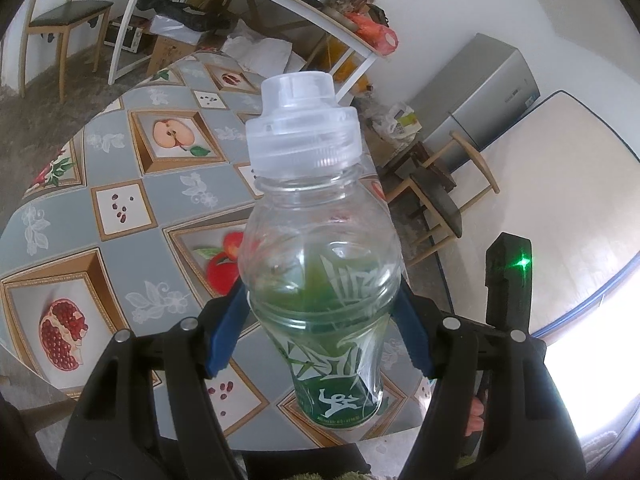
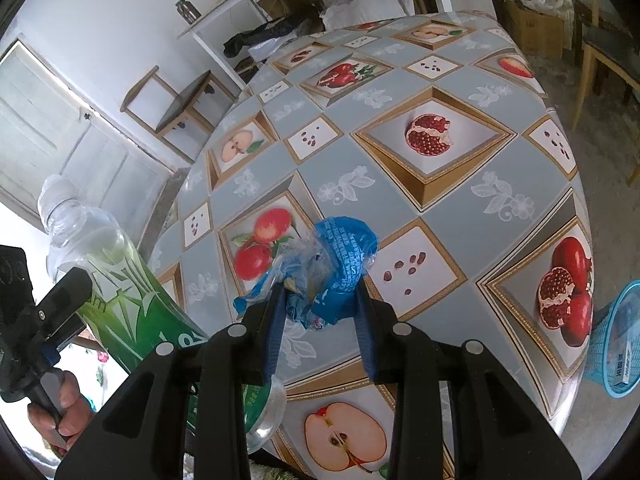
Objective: Collect trash
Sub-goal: 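Carry bottle and blue wrapper to the blue wastebasket and release both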
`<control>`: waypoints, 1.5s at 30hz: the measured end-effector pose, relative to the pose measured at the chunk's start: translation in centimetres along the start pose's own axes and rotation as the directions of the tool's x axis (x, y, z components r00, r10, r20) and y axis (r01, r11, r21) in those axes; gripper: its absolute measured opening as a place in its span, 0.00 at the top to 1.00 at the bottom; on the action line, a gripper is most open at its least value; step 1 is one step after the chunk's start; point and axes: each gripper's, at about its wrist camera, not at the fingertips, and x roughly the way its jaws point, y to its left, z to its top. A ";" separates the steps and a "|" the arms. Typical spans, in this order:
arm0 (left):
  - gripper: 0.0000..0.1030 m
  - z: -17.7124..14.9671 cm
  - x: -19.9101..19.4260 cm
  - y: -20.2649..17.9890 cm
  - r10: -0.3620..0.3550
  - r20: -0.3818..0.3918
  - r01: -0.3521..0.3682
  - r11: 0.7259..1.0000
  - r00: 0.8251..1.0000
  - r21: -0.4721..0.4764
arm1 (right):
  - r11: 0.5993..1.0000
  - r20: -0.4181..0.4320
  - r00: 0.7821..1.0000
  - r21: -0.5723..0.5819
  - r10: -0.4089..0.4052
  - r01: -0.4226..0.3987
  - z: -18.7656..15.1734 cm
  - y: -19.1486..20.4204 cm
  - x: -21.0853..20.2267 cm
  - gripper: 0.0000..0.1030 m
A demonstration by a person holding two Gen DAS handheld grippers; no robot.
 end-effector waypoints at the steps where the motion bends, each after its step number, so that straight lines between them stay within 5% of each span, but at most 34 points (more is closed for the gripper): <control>1: 0.37 0.1 -0.1 -0.1 0.001 0.000 -0.001 1.000 1.000 0.002 | 1.000 0.003 1.000 0.001 0.002 -0.002 0.0 0.0 -0.1 0.69; 9: 0.37 0.5 0.2 -1.9 0.005 -0.006 -0.005 0.999 1.000 0.033 | 0.999 0.056 0.998 0.027 0.039 -0.040 -0.3 -1.4 -2.1 0.69; 16: 0.37 1.3 1.6 -6.9 -0.053 -0.028 0.056 0.987 0.998 0.149 | 0.989 0.238 0.971 0.144 -0.018 -0.017 -1.9 -6.8 -9.8 0.69; 23: 0.37 1.2 6.2 -16.3 -0.189 -0.139 0.223 0.929 0.972 0.295 | 0.918 0.420 0.868 0.384 -0.264 0.094 -8.3 -16.7 -21.4 0.69; 25: 0.37 0.7 7.6 -18.9 -0.212 -0.174 0.260 0.908 0.962 0.329 | 0.873 0.437 0.830 0.473 -0.348 0.117 -11.4 -20.0 -24.3 0.69; 30: 0.37 -2.1 12.8 -26.6 -0.252 -0.294 0.356 0.849 0.922 0.389 | 0.757 0.396 0.782 0.638 -0.480 0.141 -18.1 -27.1 -27.4 0.69; 36: 0.37 -7.5 20.2 -34.0 -0.217 -0.417 0.403 0.805 0.883 0.436 | 0.654 0.331 0.814 0.753 -0.477 0.077 -23.8 -35.1 -26.6 0.69; 45: 0.37 -14.7 32.0 -40.8 -0.101 -0.531 0.394 0.787 0.841 0.475 | 0.547 0.279 0.869 0.837 -0.409 -0.011 -24.8 -45.9 -23.1 0.69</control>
